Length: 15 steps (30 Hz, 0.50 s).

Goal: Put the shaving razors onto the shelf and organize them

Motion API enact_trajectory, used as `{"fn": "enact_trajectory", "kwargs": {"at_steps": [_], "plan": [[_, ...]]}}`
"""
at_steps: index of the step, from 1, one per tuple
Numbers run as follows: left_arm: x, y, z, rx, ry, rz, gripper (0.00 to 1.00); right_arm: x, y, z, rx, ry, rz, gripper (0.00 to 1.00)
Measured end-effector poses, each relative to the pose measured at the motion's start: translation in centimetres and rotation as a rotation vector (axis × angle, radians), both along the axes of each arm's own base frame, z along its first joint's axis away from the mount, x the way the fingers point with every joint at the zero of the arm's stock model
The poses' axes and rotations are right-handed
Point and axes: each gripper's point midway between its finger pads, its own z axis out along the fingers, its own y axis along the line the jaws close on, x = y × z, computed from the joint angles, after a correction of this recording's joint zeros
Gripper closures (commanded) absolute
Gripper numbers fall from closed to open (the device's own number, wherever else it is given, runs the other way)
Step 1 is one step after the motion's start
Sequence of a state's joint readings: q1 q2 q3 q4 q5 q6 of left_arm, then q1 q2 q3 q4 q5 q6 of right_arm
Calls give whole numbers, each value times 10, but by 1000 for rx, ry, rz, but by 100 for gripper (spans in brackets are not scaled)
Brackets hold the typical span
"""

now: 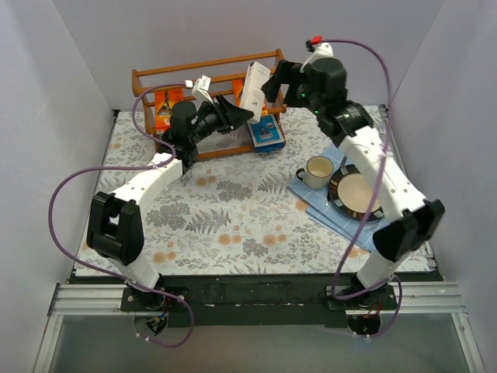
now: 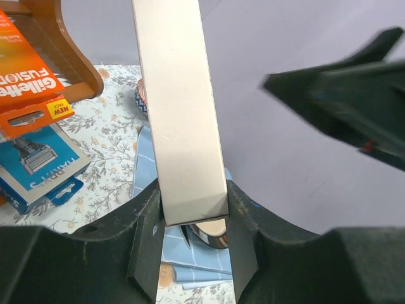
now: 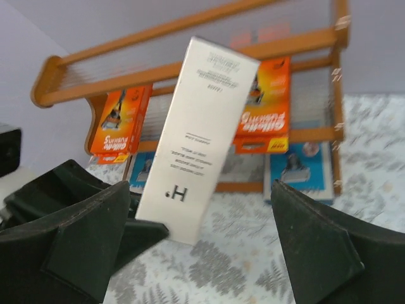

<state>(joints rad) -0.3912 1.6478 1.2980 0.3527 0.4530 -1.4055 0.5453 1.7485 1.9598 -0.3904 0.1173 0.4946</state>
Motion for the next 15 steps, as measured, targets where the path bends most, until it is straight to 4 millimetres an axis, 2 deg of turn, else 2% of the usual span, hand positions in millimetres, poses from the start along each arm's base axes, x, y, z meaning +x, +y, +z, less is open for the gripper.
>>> {"fn": "enact_trajectory", "kwargs": {"at_steps": [3,5,7,9,12,15], "plan": [[7,11,4,-39,40,28,100,-23,-38,34,-38,-138,15,1],[16,24,13,-80,69,67,100,-42,-55,60,-56,-230,16,1],[27,40,31,-126,79,113,100,-60,-64,82,-72,-311,22,1],[37,55,54,-179,74,156,100,-69,-70,92,-93,-366,14,1],[53,76,94,-277,51,207,100,-68,-78,80,-150,-377,-12,1],[69,87,114,-363,67,254,100,-55,-78,46,-216,-322,-27,1]]}}
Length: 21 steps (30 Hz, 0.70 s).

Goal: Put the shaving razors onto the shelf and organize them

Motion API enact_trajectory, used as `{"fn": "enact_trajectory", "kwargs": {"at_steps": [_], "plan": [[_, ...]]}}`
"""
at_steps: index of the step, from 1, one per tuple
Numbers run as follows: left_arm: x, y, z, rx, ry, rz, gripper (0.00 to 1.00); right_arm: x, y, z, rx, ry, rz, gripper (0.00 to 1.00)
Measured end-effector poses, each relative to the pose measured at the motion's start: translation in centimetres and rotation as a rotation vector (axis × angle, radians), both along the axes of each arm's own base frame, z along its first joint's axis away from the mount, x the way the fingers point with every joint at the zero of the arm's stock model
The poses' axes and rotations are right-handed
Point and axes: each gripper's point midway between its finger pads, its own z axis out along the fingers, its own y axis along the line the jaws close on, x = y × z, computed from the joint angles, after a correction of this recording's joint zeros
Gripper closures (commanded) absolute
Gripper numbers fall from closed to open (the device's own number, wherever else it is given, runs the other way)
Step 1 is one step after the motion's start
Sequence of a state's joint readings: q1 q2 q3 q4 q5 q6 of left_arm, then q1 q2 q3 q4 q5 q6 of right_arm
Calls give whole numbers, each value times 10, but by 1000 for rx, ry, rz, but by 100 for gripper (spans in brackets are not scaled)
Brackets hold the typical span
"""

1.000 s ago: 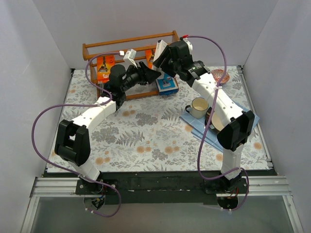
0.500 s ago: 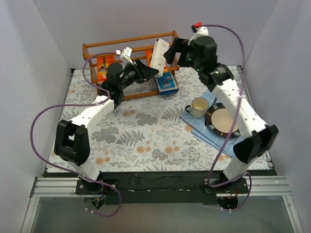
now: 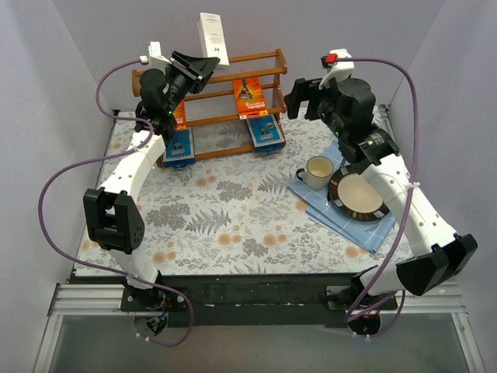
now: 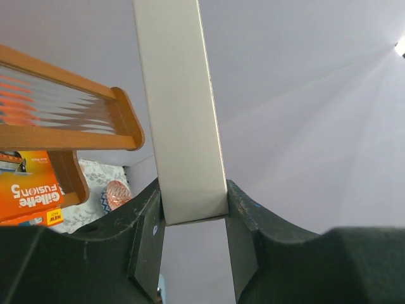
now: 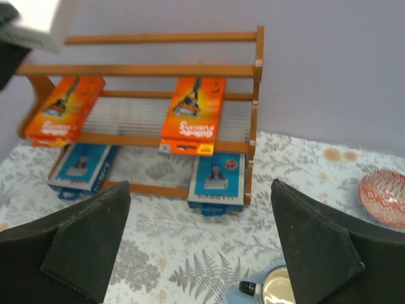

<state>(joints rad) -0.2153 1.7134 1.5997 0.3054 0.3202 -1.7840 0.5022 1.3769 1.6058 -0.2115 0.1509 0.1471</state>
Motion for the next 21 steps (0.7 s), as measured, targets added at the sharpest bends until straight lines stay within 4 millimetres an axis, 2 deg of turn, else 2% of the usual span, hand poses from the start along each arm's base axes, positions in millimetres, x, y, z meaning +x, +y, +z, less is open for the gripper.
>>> {"fn": "enact_trajectory", "kwargs": {"at_steps": [2,5,9,12,18,21], "plan": [[11,0,-4,-42,46,13,100,8,2,-24,-38,45,-8,1],[28,0,-25,-97,154,37,100,14,3,-50,-79,98,-14,1],[46,-2,-68,-120,299,69,100,17,2,-53,-89,102,-27,1],[55,-1,-91,-122,367,85,100,17,1,-53,-90,99,-31,1],[61,4,-92,-135,382,100,100,20,2,-57,-94,105,-35,1],[63,10,-95,-137,395,111,100,25,3,-65,-103,120,-37,1]]}}
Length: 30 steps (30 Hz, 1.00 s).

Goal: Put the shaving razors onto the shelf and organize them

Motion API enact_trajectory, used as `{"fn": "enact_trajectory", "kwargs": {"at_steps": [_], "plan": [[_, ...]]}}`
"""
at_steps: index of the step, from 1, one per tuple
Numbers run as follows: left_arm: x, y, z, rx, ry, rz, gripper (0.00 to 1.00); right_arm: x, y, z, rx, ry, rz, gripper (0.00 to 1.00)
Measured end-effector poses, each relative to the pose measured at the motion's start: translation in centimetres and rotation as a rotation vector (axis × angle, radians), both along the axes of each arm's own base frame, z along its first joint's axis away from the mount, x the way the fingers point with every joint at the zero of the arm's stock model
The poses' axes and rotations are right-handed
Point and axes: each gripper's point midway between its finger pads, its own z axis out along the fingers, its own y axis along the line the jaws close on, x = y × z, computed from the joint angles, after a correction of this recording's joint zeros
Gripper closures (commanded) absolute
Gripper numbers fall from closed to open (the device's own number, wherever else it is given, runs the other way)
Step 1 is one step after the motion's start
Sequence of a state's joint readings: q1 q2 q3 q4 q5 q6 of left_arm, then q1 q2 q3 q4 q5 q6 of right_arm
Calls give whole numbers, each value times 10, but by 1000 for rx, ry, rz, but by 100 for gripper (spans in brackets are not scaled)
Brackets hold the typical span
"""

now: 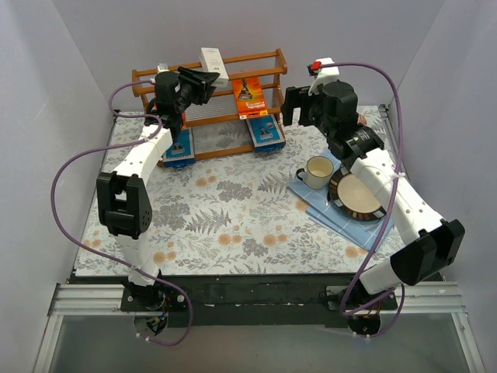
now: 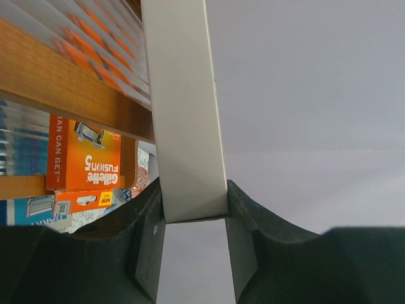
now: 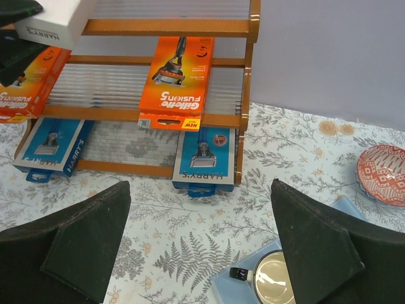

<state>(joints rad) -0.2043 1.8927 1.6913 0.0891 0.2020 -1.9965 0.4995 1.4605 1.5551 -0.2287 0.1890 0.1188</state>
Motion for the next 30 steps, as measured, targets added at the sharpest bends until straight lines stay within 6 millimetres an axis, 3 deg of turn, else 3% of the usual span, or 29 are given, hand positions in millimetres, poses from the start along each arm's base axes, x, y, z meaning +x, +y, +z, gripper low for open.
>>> {"fn": "enact_trajectory", "kwargs": {"at_steps": [8,16,23,25,27,30], "plan": [[5,18,-5,3,24,30,99,11,6,-19,-21,39,0,1],[15,19,-9,4,30,31,69,17,9,-12,-15,27,0,1],[18,19,-11,0,39,31,56,18,9,-13,-15,27,0,1],[17,19,-16,2,62,31,40,18,9,-12,-14,27,0,1],[16,19,-24,6,91,30,32,18,10,-12,-14,27,0,1],[15,19,-31,11,115,28,7,19,10,-13,-14,27,-1,1]]}}
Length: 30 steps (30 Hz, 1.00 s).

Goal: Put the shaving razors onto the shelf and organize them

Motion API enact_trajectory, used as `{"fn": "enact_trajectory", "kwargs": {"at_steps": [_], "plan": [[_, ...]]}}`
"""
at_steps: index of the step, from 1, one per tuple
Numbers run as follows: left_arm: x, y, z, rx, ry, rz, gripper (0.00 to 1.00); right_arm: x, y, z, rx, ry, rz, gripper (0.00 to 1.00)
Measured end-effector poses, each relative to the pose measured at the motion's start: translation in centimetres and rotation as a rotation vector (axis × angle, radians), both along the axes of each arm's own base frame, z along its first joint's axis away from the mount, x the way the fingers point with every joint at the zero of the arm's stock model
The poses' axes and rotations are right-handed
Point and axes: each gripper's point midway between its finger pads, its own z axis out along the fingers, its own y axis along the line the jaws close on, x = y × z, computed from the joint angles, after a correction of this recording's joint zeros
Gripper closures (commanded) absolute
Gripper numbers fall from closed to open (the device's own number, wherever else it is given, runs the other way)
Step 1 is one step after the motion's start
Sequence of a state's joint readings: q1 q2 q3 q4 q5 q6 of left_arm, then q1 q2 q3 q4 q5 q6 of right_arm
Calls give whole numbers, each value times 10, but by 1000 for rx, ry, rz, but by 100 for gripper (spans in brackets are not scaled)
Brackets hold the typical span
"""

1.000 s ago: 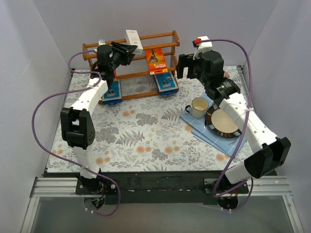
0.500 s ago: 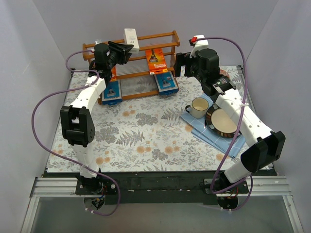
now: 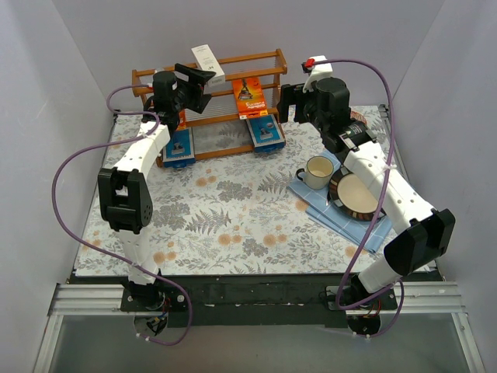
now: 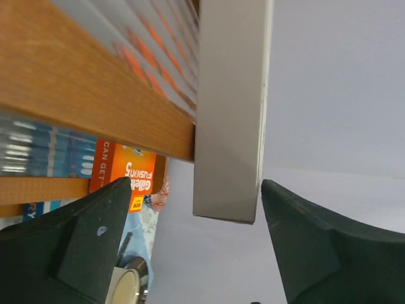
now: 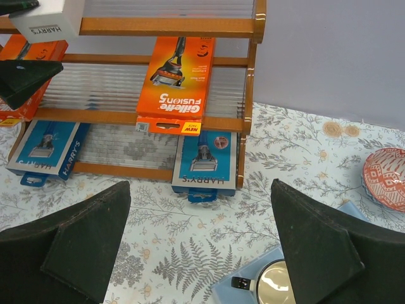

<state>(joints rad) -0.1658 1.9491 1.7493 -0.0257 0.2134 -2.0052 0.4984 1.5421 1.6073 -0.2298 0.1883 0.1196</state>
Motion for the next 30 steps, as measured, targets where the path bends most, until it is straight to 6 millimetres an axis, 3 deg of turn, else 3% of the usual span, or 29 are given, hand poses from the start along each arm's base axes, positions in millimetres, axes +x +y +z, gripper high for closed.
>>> {"fn": "enact_trajectory", "kwargs": {"at_steps": [1,10,15,18,25,27,30], "plan": [[0,0,-2,1,8,-1,2,0,0,0,0,0,0,1],[-6,1,-13,5,38,-2,2,1,1,-1,0,2,0,1],[-23,1,-4,2,25,-15,2,1,1,0,2,-4,1,1],[-40,3,20,-7,-18,-23,2,2,2,0,6,-12,5,1],[-76,8,97,-34,-185,-30,2,-4,2,-13,-11,5,27,1],[-86,10,107,-8,-218,-32,2,-8,3,-15,-29,0,52,1],[-100,14,106,100,-263,-40,2,-18,6,-17,-63,-10,114,1]]}}
